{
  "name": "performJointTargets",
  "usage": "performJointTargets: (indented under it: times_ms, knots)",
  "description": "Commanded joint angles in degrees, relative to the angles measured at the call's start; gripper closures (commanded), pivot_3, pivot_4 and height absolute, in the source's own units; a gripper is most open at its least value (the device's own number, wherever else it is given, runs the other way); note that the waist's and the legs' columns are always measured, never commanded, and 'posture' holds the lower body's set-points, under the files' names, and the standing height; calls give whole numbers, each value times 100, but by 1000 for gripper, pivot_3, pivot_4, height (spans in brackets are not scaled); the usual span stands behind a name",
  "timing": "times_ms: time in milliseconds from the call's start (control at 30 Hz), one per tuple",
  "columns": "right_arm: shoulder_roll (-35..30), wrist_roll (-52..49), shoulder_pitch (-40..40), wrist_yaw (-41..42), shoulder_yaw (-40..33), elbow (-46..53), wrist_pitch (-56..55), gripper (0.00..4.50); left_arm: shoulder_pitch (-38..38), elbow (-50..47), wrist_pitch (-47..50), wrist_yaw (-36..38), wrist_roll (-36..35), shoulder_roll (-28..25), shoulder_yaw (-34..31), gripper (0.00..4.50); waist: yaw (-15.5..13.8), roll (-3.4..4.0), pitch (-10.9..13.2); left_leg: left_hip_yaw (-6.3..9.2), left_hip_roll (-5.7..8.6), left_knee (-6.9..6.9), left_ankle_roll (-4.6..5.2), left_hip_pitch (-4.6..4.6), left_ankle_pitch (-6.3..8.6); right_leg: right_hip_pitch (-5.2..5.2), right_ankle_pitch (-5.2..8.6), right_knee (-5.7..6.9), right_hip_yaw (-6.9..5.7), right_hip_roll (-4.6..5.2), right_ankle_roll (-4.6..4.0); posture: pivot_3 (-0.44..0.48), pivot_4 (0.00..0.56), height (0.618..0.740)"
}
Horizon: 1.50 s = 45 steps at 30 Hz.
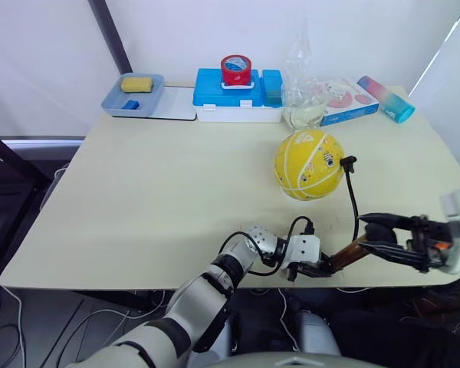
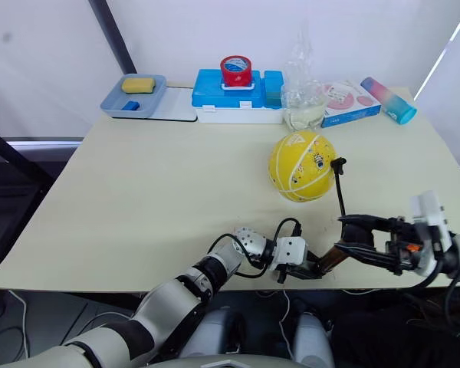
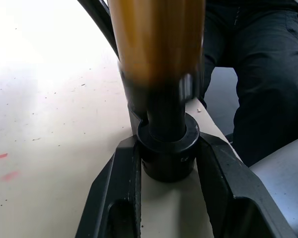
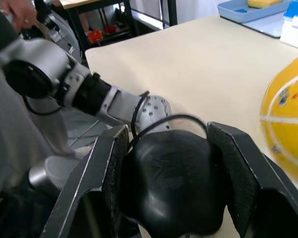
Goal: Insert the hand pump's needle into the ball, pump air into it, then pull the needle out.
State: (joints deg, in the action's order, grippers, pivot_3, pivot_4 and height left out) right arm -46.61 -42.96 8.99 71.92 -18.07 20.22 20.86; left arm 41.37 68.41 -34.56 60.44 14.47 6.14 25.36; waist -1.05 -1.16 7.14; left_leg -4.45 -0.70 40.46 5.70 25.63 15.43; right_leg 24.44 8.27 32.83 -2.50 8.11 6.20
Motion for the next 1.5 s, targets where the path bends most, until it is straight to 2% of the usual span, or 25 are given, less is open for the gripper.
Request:
performJointTargets:
  times_ms: [33, 300, 467, 633, 767, 867, 1000, 1167, 1367, 1500]
  knots:
    - [19, 295, 20, -123, 37, -66, -159, 2459, -124, 185, 104, 136, 303, -141, 224, 3404, 2, 0, 0, 1, -1, 0, 1, 0, 0, 0, 0, 0, 0, -1, 0, 0, 150, 739]
    - [-538, -1096, -336, -170, -1026, 362, 744, 2459, -136, 170, 86, 157, 301, -148, 230, 3404, -5, 20, 11, 3, -1, -1, -1, 1, 0, 0, 0, 0, -3, 1, -1, 0, 150, 739]
    - [-1200, -2286, -717, -435, -2012, 414, 1672, 2459, -146, 170, 72, 182, 302, -147, 237, 3404, -2, 31, 17, 2, -1, -1, -3, 0, 1, 0, 0, -1, -3, 4, -2, 0, 150, 739]
    - [-1714, -2960, -1019, -574, -2684, 203, 2392, 2459, -140, 180, 65, 192, 305, -146, 237, 3404, -5, 29, 18, 9, -3, -2, -3, 2, 1, -1, 5, -1, -10, 2, -10, 0, 150, 739]
    - [-1891, -3162, -1125, -570, -2919, 86, 2742, 2459, -134, 185, 64, 193, 307, -149, 237, 3404, -7, 33, 21, 9, -3, -2, -3, 3, 1, 0, 5, 0, -11, 2, -10, 0, 150, 739]
    - [-1707, -2815, -925, -468, -2683, 240, 2692, 2459, -127, 192, 65, 188, 309, -151, 234, 3404, -7, 34, 20, 8, 0, -2, -1, 5, 0, 2, 5, 0, -10, 4, -10, 0, 150, 739]
    - [-1296, -1974, -529, -294, -1989, 469, 2177, 2459, -116, 202, 67, 182, 311, -154, 231, 3404, -2, 21, 15, 12, -2, -1, 8, 4, -5, -1, 5, 0, -12, 0, -10, 0, 150, 739]
    - [-688, -764, -125, -90, -875, 430, 1107, 2459, -101, 200, 88, 154, 305, -145, 221, 3404, 7, 14, 5, 16, -3, -1, 8, -2, -5, -7, 7, 2, -14, -4, -10, 0, 150, 739]
    - [-200, 276, -45, -113, -17, 93, 41, 2459, -90, 195, 103, 139, 301, -144, 212, 3404, 5, 13, 5, 16, -2, -1, 14, -2, -10, -7, 7, 3, -15, -3, -11, 0, 150, 739]
    - [-80, 27, -227, -217, -81, 202, 53, 2459, -90, 194, 109, 137, 294, -140, 205, 3404, 5, 17, 7, 16, -2, -1, 13, -2, -11, -7, 7, 3, -15, -2, -11, 0, 150, 739]
